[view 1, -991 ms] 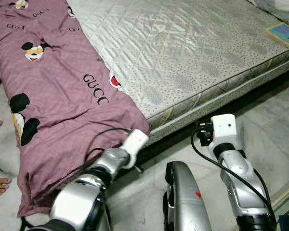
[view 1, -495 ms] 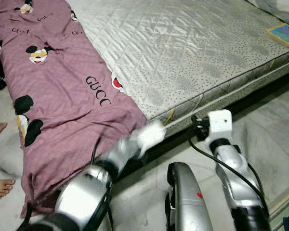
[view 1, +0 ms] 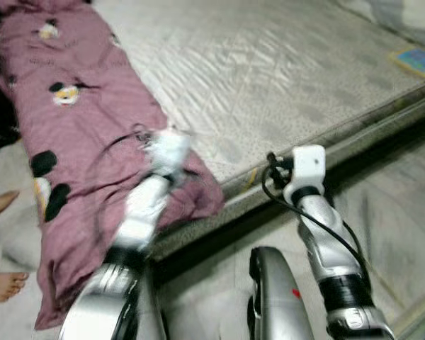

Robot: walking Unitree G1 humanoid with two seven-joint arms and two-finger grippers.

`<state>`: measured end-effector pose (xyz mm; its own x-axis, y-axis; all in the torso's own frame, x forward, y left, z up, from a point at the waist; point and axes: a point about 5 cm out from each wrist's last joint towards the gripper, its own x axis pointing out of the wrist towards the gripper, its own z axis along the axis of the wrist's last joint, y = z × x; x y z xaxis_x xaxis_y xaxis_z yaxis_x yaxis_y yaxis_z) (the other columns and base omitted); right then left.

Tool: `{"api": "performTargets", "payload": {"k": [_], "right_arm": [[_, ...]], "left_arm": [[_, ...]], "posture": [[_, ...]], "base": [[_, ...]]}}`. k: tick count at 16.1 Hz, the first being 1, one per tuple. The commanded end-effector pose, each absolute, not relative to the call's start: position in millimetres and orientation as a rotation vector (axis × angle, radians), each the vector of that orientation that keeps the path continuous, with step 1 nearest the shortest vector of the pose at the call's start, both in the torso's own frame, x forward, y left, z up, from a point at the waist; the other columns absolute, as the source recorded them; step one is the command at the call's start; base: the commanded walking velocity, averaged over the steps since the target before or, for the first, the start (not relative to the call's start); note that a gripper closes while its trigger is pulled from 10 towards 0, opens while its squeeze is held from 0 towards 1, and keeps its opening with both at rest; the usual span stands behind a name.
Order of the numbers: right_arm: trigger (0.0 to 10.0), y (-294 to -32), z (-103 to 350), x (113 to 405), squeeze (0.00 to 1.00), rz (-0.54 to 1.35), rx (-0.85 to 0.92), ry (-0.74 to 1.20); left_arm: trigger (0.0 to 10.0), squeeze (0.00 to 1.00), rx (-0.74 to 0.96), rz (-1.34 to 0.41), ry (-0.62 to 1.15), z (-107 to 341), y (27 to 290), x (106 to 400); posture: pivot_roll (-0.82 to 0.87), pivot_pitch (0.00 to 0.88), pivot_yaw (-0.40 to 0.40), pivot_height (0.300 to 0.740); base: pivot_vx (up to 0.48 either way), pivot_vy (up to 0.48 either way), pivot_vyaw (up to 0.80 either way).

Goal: Clean up the room

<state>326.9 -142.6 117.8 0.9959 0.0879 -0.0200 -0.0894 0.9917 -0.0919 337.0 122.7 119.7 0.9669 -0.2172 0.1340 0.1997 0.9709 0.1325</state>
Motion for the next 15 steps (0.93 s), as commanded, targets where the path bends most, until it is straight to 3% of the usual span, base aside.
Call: {"api": "performTargets", "payload": {"k": [1,6,15], "right_arm": [[10.0,-136,120,331,0.0,0.097,-0.074,0.0],[10.0,-113,133,352,0.0,0.16,-0.024,-0.076],[10.0,-88,167,372,0.0,0.19,0.039,-0.174]], "left_arm": [[10.0,1.0,0.088,-0.132,-0.176,126,138,334],[10.0,1.0,0.01,0.057,-0.238,130,182,307],[10.0,1.0,-0.004,0.062,-0.314,162,173,318]], "posture": [[0.02,0.0,0.051,0.561],[0.08,0.0,0.036,0.566],[0.08,0.0,0.031,0.64]], "base": [[0.0,0.0,0.0],[0.0,0.0,0.0],[0.0,0.0,0.0]]}}
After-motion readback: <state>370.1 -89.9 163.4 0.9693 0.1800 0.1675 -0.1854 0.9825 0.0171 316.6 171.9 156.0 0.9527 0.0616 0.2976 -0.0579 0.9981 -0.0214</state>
